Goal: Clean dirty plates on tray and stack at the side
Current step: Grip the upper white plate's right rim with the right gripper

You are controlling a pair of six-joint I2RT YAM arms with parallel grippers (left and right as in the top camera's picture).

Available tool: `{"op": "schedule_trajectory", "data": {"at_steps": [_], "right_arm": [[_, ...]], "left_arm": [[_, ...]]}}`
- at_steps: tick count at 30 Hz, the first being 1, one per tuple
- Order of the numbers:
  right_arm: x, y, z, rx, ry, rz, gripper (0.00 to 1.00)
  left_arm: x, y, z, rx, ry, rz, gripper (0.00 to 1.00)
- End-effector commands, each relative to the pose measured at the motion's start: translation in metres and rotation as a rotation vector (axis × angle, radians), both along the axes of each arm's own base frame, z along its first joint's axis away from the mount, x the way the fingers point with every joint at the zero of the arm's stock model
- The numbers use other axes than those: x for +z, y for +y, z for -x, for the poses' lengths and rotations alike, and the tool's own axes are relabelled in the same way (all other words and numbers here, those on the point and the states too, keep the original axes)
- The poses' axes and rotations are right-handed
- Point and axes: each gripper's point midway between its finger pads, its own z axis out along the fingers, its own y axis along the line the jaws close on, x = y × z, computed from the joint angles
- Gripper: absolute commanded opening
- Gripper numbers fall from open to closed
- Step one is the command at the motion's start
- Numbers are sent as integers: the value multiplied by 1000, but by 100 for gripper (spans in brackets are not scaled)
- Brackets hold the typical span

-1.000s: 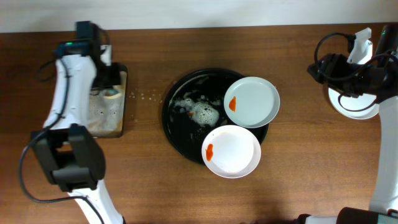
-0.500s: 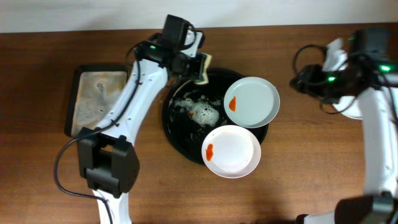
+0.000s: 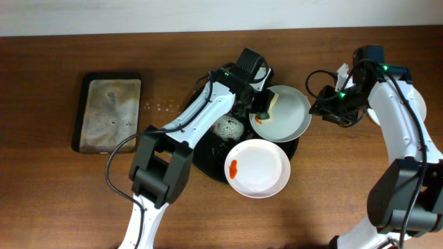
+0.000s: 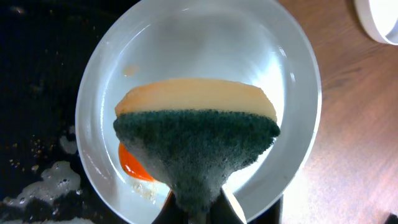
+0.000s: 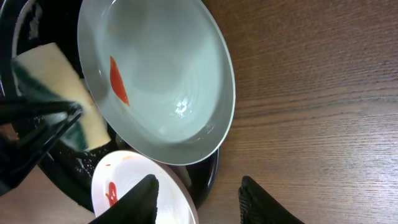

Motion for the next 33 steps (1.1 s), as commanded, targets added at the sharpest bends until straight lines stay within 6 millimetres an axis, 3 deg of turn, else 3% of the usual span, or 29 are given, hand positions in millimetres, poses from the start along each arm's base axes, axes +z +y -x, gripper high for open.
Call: {"op": "schedule_trajectory", "data": {"at_steps": [1,4,15,19,26,33], "right_arm": [[-1,0,0,9,-2,14,44],[-1,0,0,10,-2,14,44],[-1,3,0,46,-15,19,44],[0,19,-1,113,-33,22,45],[-9,41,-10,191,-58,115,47],[-41,41,-16,182,-21,164,38]], "left_arm": [[-20,-3,0,16,45,-7,0],[-40,8,0,39,58,-77,0],[-59,63,-4,52,-4,-366,0],[-52,69,-9,68,-2,-365,0],[-11,67,-28,69,-70,-337,0],[-13,65,-22,59,-57,-346,0]]}}
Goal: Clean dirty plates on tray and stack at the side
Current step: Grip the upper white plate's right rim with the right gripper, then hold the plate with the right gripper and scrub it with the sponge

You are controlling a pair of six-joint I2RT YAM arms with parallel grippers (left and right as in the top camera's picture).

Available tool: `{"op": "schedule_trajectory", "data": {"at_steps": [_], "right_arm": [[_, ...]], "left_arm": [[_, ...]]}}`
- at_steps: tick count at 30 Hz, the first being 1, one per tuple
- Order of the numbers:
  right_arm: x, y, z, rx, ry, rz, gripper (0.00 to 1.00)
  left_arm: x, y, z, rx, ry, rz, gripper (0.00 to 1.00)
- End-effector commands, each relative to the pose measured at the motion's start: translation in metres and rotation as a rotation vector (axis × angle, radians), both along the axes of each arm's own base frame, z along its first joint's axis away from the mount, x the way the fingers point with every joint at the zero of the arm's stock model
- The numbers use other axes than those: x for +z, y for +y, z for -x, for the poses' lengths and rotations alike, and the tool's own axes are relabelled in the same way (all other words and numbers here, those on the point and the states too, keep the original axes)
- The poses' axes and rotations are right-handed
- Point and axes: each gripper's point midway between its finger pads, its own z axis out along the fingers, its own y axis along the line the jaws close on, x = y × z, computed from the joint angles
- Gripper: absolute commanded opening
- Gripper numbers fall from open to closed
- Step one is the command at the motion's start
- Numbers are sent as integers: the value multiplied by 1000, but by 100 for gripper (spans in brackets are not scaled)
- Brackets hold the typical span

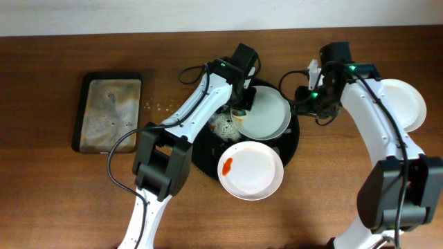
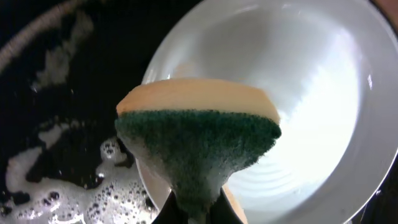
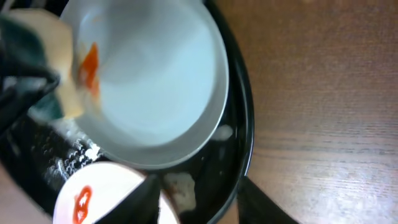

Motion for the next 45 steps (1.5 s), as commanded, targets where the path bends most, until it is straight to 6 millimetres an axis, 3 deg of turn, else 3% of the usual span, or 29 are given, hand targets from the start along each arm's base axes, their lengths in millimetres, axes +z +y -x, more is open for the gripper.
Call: {"op": "schedule_trajectory", "data": {"at_steps": [1,10,17,26,30,39,42,45], "right_arm": [[-35,-3,4,-7,70,28,36],[-78,15,-3,11,119,-37,32],[-105,17,-3,-10,163,-42,22],[-107,17,-4,-11,166,-45,4],[-107,17,-3,-11,166,-45,4],[-107,17,-3,-11,166,-44,4],[-107,16,-3,-30,171,-43,4],[-107,16,-4,-33,171,-44,4]], "left_arm": [[7,-2,-2,-20,-25,-4,0],[5,2,1,-3,0,-5,0],[5,-4,5,11,7,0,0],[7,-26,8,56,60,135,0],[-5,-27,7,94,65,147,0],[-50,-2,36,157,176,50,0],[-56,5,39,167,180,18,0],[-59,27,37,194,143,-97,0]]}}
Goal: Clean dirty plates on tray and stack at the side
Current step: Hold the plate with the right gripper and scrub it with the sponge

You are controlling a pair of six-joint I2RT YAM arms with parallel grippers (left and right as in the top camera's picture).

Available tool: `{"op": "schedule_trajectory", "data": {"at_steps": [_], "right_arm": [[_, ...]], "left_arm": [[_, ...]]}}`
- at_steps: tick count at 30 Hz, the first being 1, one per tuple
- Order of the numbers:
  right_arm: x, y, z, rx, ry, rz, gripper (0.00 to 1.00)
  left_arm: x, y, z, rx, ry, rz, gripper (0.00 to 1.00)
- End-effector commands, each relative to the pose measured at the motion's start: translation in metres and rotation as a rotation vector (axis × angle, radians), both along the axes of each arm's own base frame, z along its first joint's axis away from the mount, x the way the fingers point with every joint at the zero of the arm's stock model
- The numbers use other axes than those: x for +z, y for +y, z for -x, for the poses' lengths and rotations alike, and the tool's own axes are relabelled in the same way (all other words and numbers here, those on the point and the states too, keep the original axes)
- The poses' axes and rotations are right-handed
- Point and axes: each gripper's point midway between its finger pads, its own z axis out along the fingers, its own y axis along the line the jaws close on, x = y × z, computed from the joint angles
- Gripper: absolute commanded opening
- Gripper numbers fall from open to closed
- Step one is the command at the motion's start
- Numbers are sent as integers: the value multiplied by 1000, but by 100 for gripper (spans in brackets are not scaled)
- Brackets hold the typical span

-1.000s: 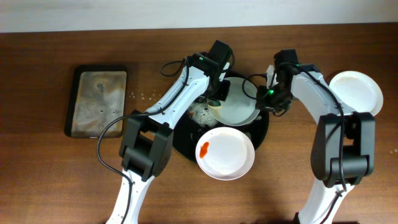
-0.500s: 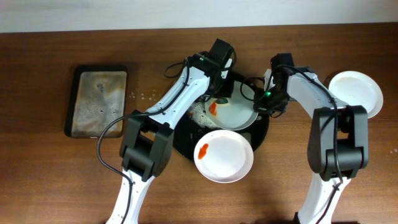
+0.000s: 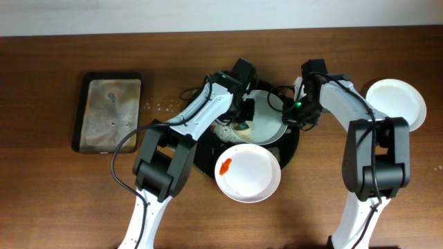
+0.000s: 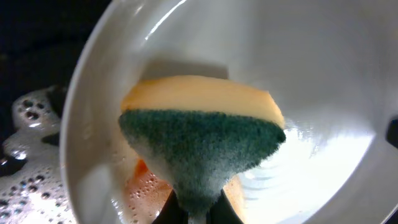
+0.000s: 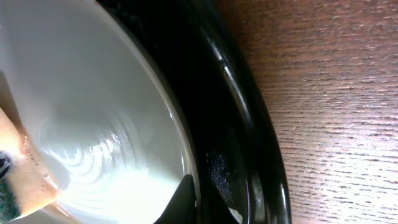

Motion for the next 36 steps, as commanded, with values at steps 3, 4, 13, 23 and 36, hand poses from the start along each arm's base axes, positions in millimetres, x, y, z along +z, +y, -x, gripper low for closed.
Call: {"op": "schedule_trajectory", "data": {"at_steps": [3,4,13,23,36], "right_arm": [[-5,-1,5,-2,20,24,4],[-5,-3,6,-4,22,40,4],[-5,-3,6,-4,24,40,4],[-5,-4,7,-7,29,40,4],[-5,-3,9,-5,35,40,4]], "left_arm": [[-16,52,5,46,-23,-272,0],[-16,58,3,47,-40,-304,0],[6,68,-19,26,-142,-387,0],[60,61,-47,17,-255,-389,0],[53,20,-19,-7,-96,-141,0]]}}
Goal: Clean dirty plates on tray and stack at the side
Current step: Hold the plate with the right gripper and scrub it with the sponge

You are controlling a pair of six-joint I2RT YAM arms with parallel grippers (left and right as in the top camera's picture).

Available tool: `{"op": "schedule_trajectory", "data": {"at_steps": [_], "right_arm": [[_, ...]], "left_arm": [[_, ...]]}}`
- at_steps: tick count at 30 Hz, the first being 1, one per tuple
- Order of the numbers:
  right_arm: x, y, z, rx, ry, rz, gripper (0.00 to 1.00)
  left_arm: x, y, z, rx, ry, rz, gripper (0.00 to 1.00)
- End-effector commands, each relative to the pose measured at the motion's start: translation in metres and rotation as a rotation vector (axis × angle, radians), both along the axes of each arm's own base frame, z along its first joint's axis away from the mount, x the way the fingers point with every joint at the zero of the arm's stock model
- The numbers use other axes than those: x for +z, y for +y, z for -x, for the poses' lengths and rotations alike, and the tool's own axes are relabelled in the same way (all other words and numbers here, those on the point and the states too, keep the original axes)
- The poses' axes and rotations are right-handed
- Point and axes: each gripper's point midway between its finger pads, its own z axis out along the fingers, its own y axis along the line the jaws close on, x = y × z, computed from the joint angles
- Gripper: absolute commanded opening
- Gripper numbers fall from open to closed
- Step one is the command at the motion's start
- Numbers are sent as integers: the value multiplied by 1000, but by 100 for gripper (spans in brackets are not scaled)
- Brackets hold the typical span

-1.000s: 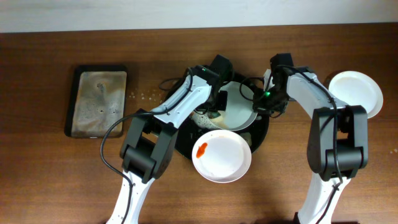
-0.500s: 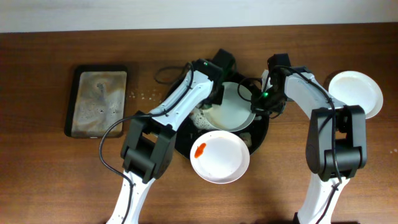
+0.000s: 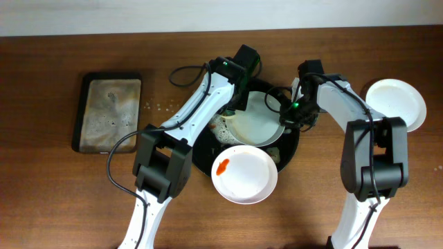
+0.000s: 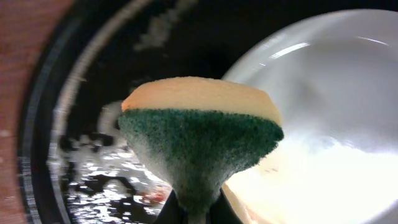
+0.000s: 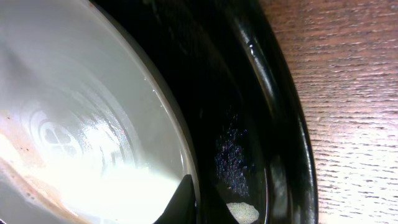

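In the black round tray lies a white plate with a wet brownish smear. My right gripper is shut on this plate's right rim. The yellow and green sponge is pinched in my left gripper, which is shut on it, over the foamy tray floor just off the plate's upper-left edge. A second white plate with a red stain overlaps the tray's front rim.
One clean white plate sits on the wooden table at the far right. A rectangular dark tray of soapy water lies at the left. Both arms crowd over the round tray.
The sponge was pressed inside the held plate on an orange stain; now it is off the plate's upper-left edge, over the tray's foam. The right gripper still holds the rim.
First the stained plate sat tilted at the tray's right edge, sponge above it, right gripper open nearby. Then the plate lay further inside the tray. Later the right gripper was shut on its rim and the sponge was on the stain. Now only a pale smear shows.
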Motion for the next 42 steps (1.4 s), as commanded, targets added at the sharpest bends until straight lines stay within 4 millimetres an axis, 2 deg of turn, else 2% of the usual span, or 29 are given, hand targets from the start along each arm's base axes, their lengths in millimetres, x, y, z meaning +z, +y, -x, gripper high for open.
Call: {"op": "schedule_trajectory", "data": {"at_steps": [1,5,10,16,19,22,26,30,34,38,42], "right_arm": [[-5,-9,5,-4,18,40,4],[-5,-12,4,-11,17,40,4],[-5,-7,5,1,15,40,4],[-4,-6,4,2,13,39,4],[-4,-7,4,2,13,39,4],[-5,-6,4,3,13,40,4],[-5,-7,5,3,16,40,4],[-5,-7,5,2,17,40,4],[-5,-7,6,2,21,41,4],[-5,-7,7,2,24,44,4],[6,-8,5,13,-3,49,4]], "left_arm": [[-3,-22,8,23,67,134,0],[-13,-35,10,31,92,208,0],[-43,-45,21,81,150,286,0],[-72,-34,36,85,194,247,0],[-80,-6,37,91,176,116,0],[-76,8,30,108,155,70,0],[-60,14,15,110,119,65,0],[-37,15,-2,86,50,33,0],[-11,26,-14,104,-12,-31,0],[0,29,-17,112,-24,-38,0],[-2,25,-11,107,27,17,0]]}}
